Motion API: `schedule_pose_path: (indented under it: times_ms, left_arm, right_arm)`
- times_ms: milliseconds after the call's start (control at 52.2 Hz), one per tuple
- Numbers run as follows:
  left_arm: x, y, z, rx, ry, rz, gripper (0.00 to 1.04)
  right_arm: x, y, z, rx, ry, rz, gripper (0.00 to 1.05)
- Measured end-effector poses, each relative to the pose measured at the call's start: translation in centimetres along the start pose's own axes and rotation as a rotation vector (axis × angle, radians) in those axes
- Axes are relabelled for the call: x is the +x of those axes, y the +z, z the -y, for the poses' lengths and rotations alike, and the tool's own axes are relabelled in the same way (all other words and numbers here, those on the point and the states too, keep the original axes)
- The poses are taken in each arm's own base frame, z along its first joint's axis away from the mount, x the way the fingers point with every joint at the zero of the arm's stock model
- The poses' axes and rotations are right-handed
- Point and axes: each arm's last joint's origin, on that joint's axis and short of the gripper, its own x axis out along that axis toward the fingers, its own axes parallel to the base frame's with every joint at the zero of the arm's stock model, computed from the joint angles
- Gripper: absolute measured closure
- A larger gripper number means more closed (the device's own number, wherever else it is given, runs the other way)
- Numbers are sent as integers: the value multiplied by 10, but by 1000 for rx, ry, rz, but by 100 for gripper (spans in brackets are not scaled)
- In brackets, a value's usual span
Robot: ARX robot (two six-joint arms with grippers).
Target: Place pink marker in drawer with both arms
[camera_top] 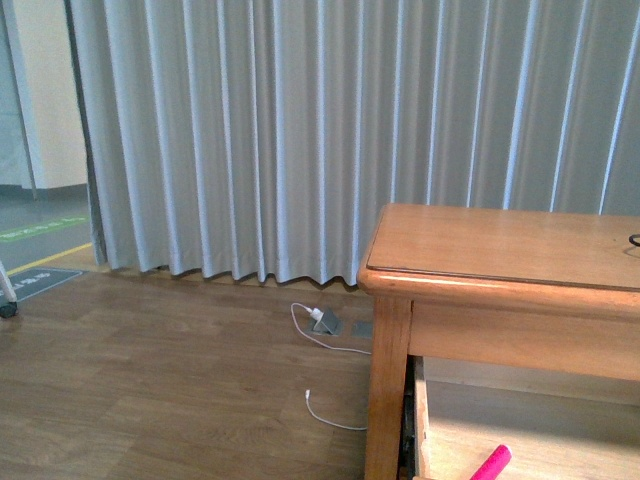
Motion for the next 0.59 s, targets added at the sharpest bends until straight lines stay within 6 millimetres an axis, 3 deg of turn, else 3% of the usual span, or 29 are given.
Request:
schedule_pose_path:
  times_ms: [594]
  left_arm:
    - [-8,-11,0,2,0,26,101]
  right_arm:
    - [0,0,0,0,0,0,8]
